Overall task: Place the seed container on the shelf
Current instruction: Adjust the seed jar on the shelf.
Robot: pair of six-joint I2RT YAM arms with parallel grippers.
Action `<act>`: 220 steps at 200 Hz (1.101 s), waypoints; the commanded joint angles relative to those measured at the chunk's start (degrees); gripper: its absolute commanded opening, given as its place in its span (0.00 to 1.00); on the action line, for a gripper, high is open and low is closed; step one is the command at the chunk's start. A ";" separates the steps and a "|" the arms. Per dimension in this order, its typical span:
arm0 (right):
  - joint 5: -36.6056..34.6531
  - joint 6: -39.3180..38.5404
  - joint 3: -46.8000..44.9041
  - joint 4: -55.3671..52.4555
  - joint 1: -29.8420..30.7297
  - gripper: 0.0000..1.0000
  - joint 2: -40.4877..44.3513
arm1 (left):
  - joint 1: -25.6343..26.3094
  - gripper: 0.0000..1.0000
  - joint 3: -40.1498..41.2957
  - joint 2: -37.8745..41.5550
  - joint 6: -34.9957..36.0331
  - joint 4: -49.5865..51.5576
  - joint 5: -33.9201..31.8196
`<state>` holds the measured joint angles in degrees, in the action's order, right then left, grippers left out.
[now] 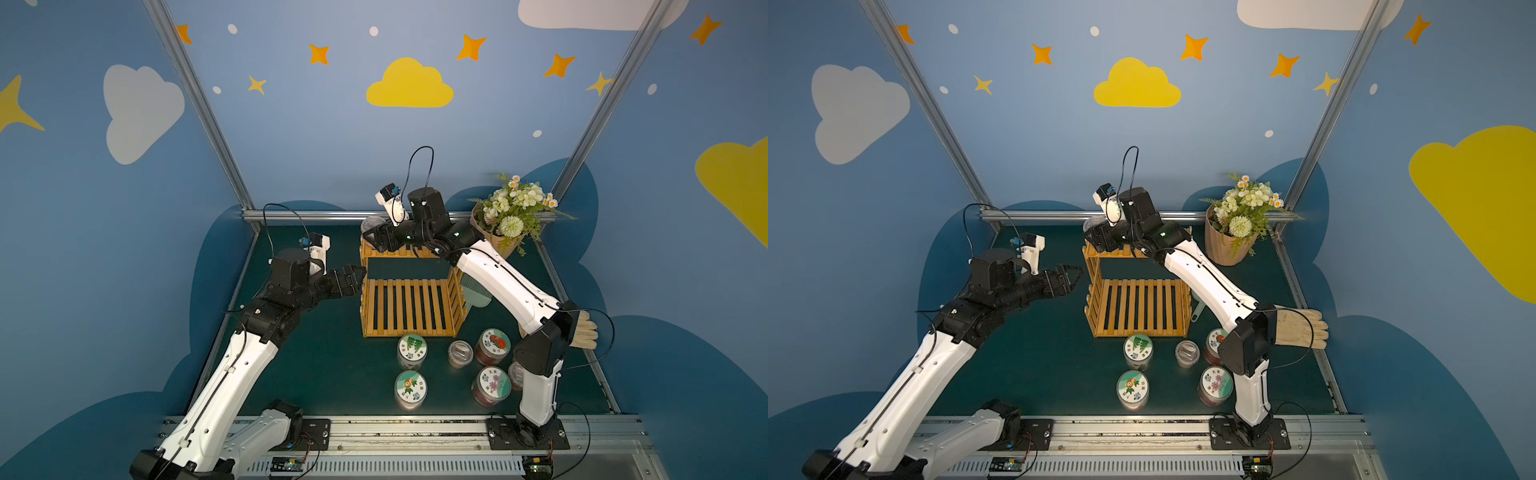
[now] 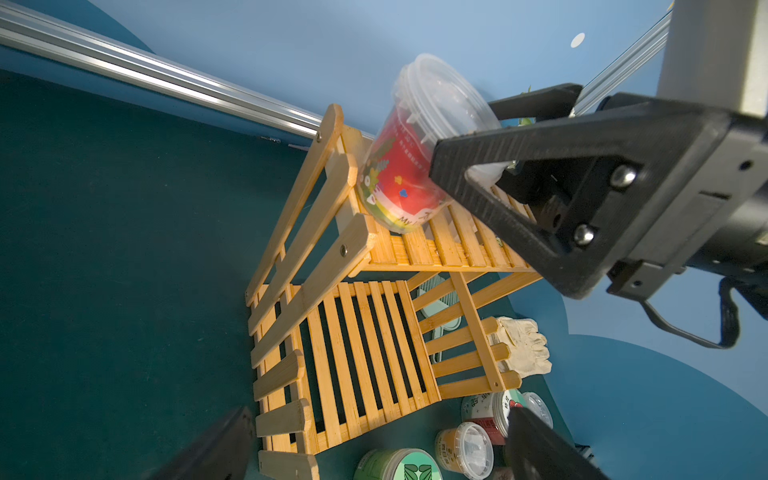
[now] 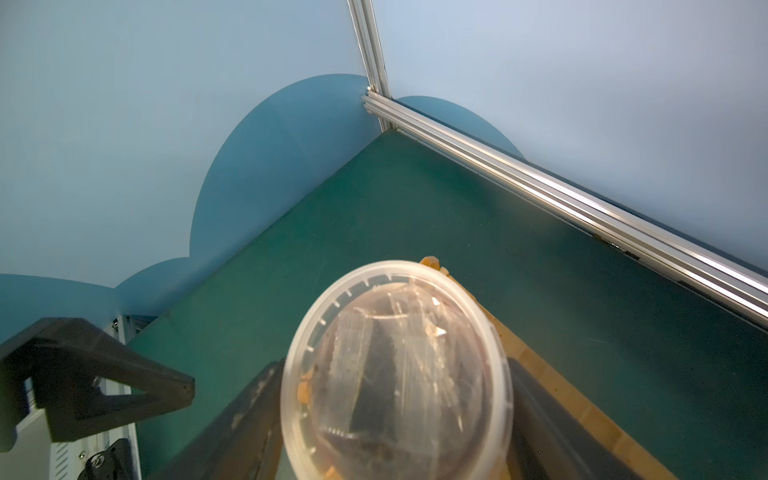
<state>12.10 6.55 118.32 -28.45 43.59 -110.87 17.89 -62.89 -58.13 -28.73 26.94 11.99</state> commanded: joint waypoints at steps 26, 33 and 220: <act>0.16 0.13 -1.48 1.62 -0.18 0.88 2.09 | -0.30 1.00 -0.56 0.05 0.34 -0.42 0.35; 0.05 0.05 -1.43 1.63 -0.32 0.89 2.31 | -0.23 1.00 -0.58 -0.04 0.39 -0.47 0.44; 3.01 -0.05 -2.39 -0.36 -1.42 0.98 7.01 | -0.29 1.00 -1.07 -0.27 0.33 -1.53 4.53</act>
<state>13.96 6.63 116.86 -28.53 42.39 -106.85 17.89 -62.89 -58.50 -28.75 26.61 14.55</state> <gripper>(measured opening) 0.978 0.999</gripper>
